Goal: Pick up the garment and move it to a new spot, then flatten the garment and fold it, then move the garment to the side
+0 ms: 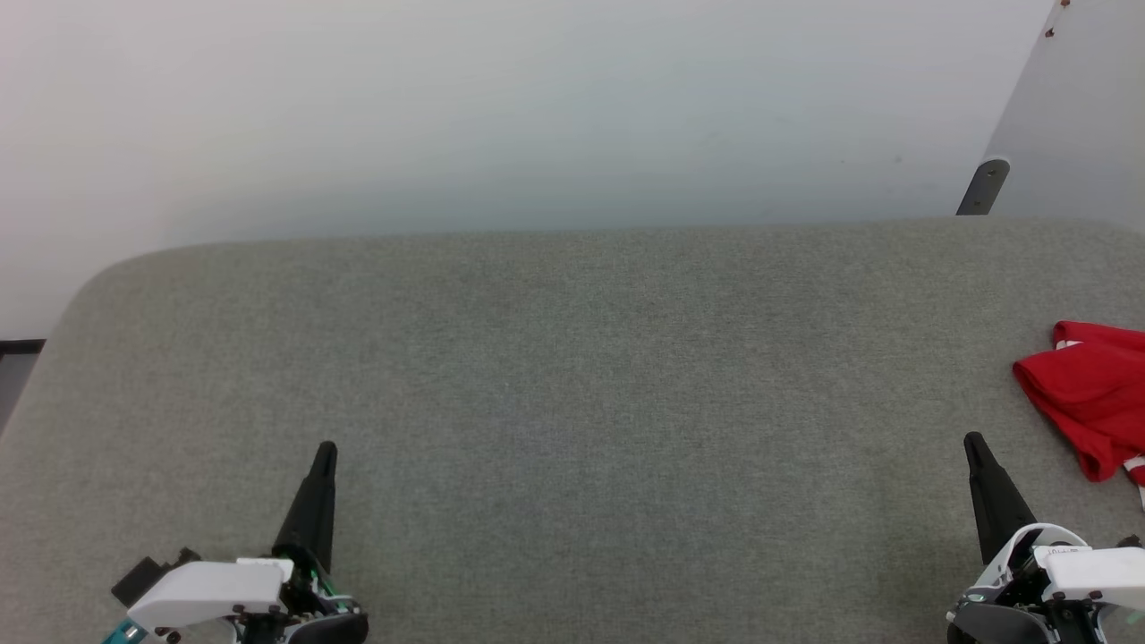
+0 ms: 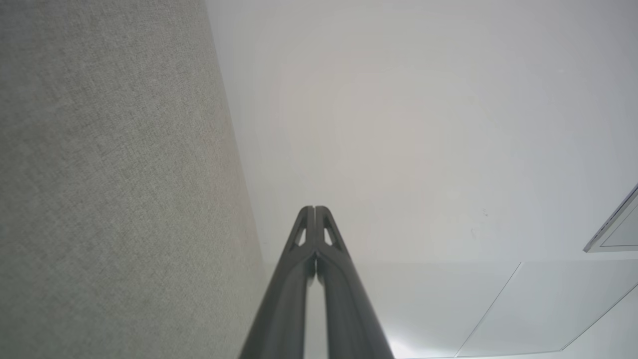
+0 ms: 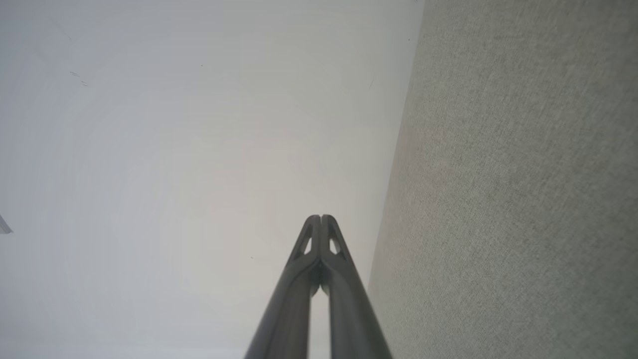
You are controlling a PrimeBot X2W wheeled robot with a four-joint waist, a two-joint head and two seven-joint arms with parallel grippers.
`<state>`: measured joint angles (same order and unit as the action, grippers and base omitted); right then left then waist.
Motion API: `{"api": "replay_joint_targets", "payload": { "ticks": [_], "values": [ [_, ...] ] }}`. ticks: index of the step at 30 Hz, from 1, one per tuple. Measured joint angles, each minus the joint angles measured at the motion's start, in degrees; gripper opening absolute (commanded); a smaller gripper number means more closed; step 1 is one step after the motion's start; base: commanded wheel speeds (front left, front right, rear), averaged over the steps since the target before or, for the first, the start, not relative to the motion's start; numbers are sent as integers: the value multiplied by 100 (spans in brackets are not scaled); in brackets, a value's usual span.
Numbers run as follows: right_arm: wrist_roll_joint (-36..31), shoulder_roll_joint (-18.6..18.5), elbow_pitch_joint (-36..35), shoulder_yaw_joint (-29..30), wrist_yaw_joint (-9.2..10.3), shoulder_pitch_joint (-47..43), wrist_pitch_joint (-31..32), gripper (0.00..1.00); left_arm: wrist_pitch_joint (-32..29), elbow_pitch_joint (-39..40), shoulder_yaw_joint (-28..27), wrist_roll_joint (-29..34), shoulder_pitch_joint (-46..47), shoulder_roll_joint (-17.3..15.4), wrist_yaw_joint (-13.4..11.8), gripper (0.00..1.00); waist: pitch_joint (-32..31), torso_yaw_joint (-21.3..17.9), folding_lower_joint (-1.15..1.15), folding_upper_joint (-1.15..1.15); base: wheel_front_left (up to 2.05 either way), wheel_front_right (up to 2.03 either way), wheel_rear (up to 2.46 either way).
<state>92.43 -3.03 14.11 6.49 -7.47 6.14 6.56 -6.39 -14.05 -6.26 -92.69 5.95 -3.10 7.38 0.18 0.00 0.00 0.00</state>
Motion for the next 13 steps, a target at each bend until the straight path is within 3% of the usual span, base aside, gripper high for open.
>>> {"api": "replay_joint_targets", "payload": {
  "ticks": [13],
  "values": [
    [0, 1, 0, 2, -1, 0, 0, 0, -13, 0, -4, 1, 1, 3, 0, 0, 0, 0, 0, 0, 0, 0, 0]
  ]
}}
